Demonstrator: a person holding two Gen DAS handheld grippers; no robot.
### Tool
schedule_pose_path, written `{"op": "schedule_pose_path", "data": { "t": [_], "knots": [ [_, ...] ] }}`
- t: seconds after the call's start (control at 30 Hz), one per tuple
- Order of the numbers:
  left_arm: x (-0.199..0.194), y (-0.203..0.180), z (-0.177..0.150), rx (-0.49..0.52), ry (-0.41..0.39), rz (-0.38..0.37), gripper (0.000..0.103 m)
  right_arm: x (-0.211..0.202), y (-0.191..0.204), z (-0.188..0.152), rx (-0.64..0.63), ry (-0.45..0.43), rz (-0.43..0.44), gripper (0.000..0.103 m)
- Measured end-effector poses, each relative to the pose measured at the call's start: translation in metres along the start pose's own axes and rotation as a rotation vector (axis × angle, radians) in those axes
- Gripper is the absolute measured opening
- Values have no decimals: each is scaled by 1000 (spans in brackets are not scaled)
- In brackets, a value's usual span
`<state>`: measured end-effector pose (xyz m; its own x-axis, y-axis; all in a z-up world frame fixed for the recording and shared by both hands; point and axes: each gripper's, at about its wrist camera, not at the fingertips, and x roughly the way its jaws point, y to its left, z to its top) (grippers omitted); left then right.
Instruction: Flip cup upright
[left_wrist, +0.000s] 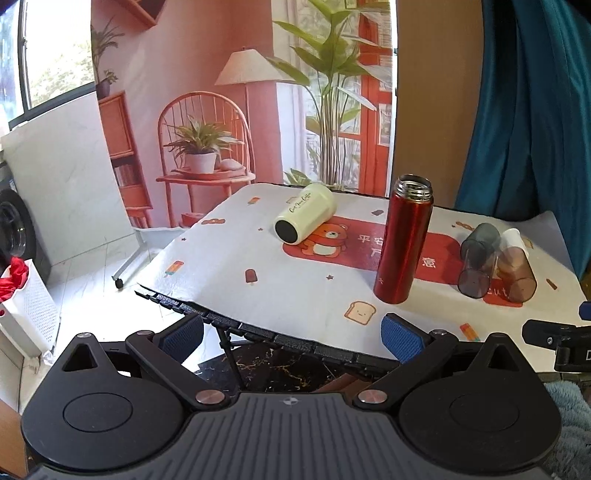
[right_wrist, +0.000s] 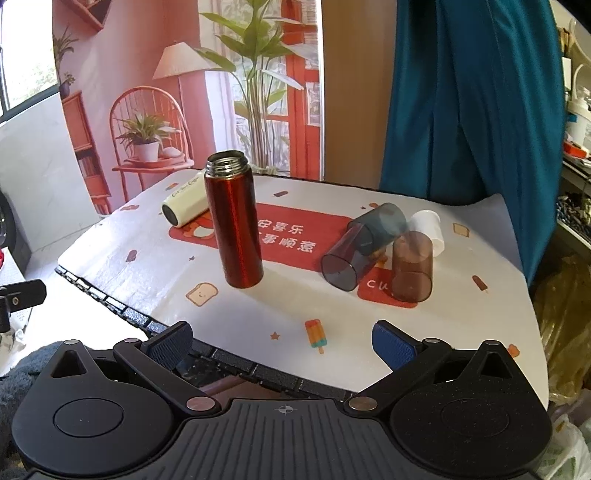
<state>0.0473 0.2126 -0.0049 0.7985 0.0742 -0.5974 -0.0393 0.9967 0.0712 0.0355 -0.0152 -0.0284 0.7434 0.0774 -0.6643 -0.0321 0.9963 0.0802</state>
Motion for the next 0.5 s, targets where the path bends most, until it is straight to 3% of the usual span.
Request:
{"op": "schedule_pose_path", "data": {
  "t": [0.5],
  "knots": [
    [6, 6, -3, -25, 31, 3, 103, 4, 2, -3, -5, 8, -6, 103]
  ]
}}
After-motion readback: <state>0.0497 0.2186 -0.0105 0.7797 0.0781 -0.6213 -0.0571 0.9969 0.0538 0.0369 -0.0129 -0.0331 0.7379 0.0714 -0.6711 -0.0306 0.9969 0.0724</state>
